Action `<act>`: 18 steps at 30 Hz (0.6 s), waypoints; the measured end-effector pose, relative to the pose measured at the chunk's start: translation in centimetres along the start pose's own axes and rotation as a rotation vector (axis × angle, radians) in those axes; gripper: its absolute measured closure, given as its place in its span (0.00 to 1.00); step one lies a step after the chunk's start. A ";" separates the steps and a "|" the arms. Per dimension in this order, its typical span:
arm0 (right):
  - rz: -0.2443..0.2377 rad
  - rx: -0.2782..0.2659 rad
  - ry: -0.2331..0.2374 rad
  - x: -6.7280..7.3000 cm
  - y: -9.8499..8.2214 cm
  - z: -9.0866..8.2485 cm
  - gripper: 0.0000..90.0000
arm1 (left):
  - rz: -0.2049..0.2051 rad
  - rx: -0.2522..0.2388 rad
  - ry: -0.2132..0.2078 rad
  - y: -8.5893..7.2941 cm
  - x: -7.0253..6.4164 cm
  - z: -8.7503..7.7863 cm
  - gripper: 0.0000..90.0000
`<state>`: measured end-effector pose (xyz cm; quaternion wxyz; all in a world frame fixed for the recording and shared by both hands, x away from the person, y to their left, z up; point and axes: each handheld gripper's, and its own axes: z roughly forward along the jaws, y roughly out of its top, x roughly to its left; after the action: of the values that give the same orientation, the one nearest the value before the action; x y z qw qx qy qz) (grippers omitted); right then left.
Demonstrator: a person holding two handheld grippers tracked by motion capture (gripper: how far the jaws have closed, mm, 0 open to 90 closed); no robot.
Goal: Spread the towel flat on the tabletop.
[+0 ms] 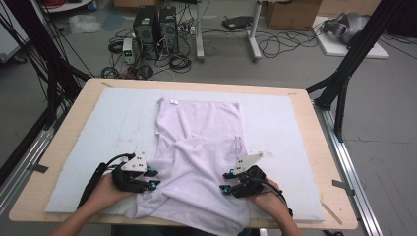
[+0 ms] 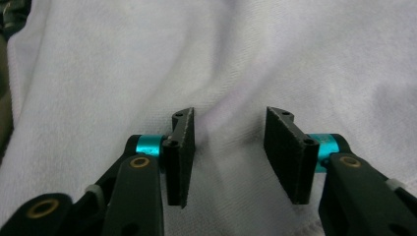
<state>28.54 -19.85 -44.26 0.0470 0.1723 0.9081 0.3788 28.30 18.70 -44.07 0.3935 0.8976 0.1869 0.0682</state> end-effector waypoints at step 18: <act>-0.063 -0.101 0.113 5.6 -0.2 -6.1 0.88 | 0.079 -0.098 -0.018 -0.4 -4.4 -7.1 0.82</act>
<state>21.98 -22.08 -39.82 0.0163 0.1195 0.8940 0.4315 22.18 22.11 -39.44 0.4356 0.8845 0.1444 0.0845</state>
